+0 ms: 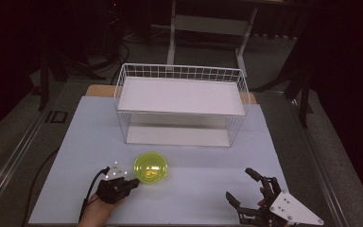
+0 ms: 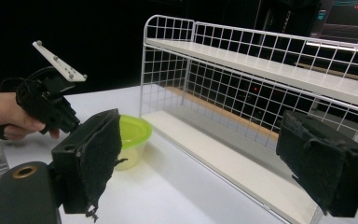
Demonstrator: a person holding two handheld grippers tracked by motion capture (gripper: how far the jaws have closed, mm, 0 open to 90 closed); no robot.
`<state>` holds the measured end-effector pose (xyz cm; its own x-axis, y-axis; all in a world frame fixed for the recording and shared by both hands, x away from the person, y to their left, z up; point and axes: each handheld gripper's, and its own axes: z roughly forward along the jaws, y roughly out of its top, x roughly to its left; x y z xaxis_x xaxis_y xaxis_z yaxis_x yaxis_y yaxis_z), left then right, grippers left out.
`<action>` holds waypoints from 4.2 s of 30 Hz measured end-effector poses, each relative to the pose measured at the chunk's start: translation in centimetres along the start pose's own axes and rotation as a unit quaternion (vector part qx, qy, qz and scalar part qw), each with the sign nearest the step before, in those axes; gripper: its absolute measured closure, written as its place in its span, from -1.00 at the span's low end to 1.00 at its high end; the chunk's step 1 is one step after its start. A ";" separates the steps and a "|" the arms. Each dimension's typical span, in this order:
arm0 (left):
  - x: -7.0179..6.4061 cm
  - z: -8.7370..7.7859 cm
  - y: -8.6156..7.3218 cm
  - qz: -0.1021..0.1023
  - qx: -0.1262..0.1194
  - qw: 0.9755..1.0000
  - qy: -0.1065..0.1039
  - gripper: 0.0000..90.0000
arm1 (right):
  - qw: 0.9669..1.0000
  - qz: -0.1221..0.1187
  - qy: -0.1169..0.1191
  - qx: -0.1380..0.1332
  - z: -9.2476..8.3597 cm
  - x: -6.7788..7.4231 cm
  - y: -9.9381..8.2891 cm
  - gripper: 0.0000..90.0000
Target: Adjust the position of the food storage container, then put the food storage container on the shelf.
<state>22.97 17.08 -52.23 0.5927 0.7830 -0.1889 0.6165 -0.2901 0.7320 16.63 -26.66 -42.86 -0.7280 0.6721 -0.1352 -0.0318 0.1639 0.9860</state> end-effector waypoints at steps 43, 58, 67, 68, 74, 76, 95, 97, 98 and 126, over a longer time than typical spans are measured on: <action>-1.5 5.0 3.2 0.015 0.019 1.000 -0.017 1.00 | 1.000 0.004 0.002 0.005 0.1 -0.3 -0.2 -0.69; -3.5 5.6 3.7 0.020 0.036 0.998 -0.042 1.00 | 1.000 0.004 0.004 0.005 0.1 -0.3 -0.2 -0.69; -3.6 6.6 4.3 0.010 0.032 0.998 -0.044 1.00 | 1.000 0.004 0.004 0.005 0.1 -0.3 -0.2 -0.69; -3.7 6.8 4.4 0.012 0.035 0.998 -0.045 1.00 | 1.000 0.004 0.004 0.005 0.1 -0.3 -0.2 -0.69; -4.5 7.8 5.1 0.017 0.033 0.998 -0.052 1.00 | 1.000 0.004 0.004 0.006 0.0 -0.3 -0.2 -0.69; -4.8 8.0 5.2 0.022 0.033 0.998 -0.055 1.00 | 1.000 0.005 0.004 0.007 0.0 -0.4 -0.2 -0.69; -2.3 3.9 4.5 0.035 -0.026 0.996 -0.074 0.55 | 0.999 0.006 0.015 0.031 0.7 -0.3 -0.7 -0.69; -2.2 2.9 4.3 0.041 -0.040 0.994 -0.091 0.44 | 0.999 0.005 0.017 0.036 0.9 -0.2 -0.7 -0.69; -2.2 2.5 4.2 0.045 -0.048 0.993 -0.102 0.40 | 0.999 0.004 0.018 0.036 0.9 -0.1 -0.7 -0.69; -7.2 -1.5 5.4 0.120 -0.183 0.974 -0.055 -0.99 | 0.997 0.013 -0.004 0.072 2.2 -0.4 -0.6 -0.62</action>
<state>21.26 10.73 -45.96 0.7616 0.6469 -0.0380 0.2392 -0.2262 0.9443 18.49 -25.42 -43.61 -0.7211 0.6839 -0.1108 0.0863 0.2474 0.9651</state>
